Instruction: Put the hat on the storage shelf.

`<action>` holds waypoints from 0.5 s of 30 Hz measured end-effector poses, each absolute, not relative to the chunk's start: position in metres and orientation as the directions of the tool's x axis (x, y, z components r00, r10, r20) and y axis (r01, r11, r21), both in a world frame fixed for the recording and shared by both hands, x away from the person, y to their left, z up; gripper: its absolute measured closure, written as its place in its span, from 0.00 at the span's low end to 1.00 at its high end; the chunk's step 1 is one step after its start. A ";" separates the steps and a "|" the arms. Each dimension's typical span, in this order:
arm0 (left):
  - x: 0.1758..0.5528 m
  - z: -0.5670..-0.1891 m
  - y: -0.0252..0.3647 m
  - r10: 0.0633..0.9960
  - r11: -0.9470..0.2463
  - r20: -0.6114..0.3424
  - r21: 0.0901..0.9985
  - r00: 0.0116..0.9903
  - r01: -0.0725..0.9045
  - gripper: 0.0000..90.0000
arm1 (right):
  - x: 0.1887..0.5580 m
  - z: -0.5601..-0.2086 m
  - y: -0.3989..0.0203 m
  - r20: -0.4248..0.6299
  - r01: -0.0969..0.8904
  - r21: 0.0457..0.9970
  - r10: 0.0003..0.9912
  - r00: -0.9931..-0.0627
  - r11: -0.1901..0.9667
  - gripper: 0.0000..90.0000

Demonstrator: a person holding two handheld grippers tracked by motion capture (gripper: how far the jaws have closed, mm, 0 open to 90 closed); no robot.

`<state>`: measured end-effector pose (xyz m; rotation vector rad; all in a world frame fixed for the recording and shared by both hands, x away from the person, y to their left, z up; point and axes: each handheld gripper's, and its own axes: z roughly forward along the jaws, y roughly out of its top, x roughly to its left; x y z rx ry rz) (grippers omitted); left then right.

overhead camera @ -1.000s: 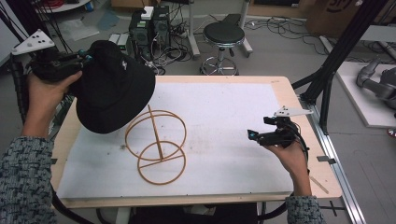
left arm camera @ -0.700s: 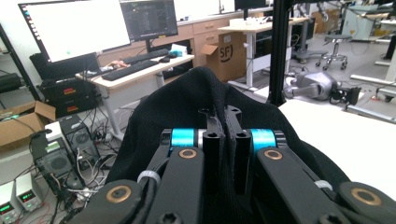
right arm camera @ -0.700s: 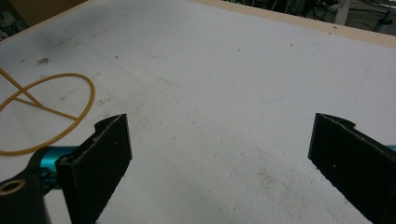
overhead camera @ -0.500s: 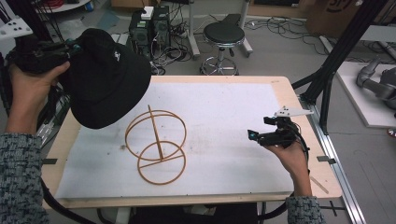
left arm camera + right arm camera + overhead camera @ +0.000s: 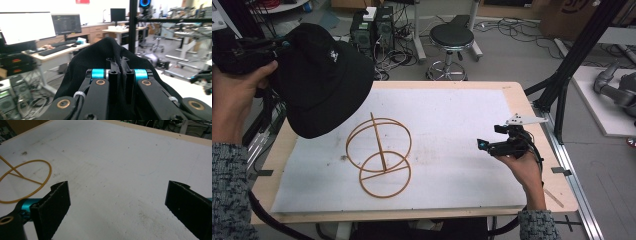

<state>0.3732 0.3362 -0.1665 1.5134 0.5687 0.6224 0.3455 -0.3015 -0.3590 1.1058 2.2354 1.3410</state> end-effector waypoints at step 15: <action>0.369 -0.157 0.323 0.578 0.012 -0.010 1.000 0.816 0.004 0.97 | 0.345 -0.359 -0.302 0.120 0.459 0.848 0.747 -0.654 0.265 0.07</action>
